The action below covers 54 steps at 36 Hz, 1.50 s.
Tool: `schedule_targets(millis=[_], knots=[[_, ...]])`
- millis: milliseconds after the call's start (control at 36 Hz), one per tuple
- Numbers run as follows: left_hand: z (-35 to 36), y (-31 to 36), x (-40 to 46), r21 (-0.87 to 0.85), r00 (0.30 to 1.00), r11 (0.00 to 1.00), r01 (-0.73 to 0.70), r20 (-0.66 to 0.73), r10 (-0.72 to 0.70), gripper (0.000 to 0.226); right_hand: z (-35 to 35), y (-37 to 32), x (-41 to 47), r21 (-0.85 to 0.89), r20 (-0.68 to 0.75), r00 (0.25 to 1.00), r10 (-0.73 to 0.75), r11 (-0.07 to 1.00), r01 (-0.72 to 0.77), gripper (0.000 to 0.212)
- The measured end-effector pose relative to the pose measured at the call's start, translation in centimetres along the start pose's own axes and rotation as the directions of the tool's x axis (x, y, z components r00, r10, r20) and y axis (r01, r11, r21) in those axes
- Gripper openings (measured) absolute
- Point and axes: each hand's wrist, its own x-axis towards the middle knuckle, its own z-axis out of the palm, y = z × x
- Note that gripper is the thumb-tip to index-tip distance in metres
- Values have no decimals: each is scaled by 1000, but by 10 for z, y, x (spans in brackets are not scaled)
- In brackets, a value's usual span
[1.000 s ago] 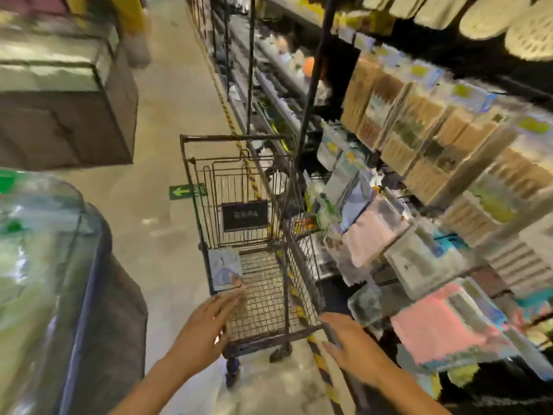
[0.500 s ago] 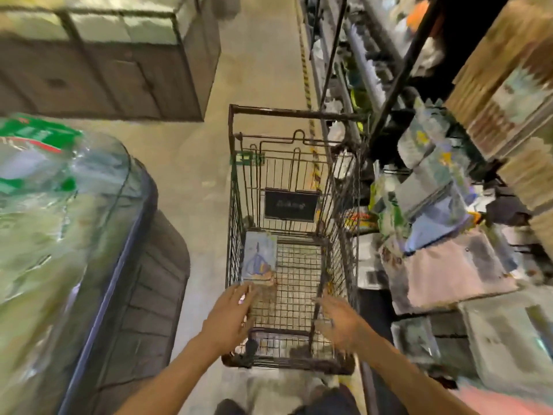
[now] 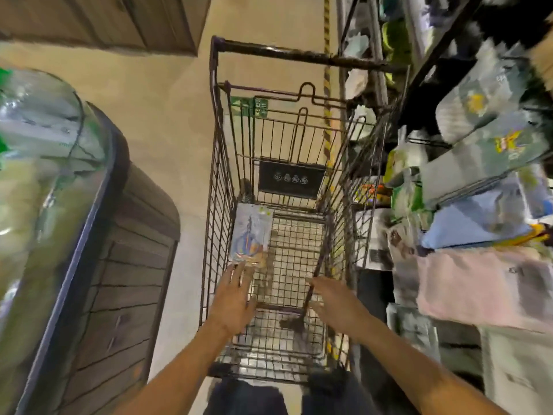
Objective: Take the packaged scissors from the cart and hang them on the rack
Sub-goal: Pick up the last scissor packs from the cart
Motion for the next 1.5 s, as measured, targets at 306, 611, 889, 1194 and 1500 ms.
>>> schedule_targets(millis=[306, 611, 889, 1194, 1500], knots=[[85, -59, 98, -4, 990, 992, 128, 53, -128, 79, 79, 26, 119, 88, 39, 996, 78, 993, -81, 54], [130, -88, 140, 13, 987, 989, 145, 68, -145, 85, 122, 15, 265, 431, 2, 993, 119, 896, -108, 48], [129, -87, 154, 20, 990, 991, 129, 61, -130, 86, 146, -17, 345, 601, -143, 927, 347, 775, -197, 56], [129, -90, 152, -40, 987, 988, 149, 72, -146, 80, 155, -18, 357, 658, -153, 888, 433, 715, -235, 52], [145, -96, 174, -275, 946, 906, 321, 131, -296, 77, 146, 40, 284, 797, -67, 901, 429, 567, -210, 19]])
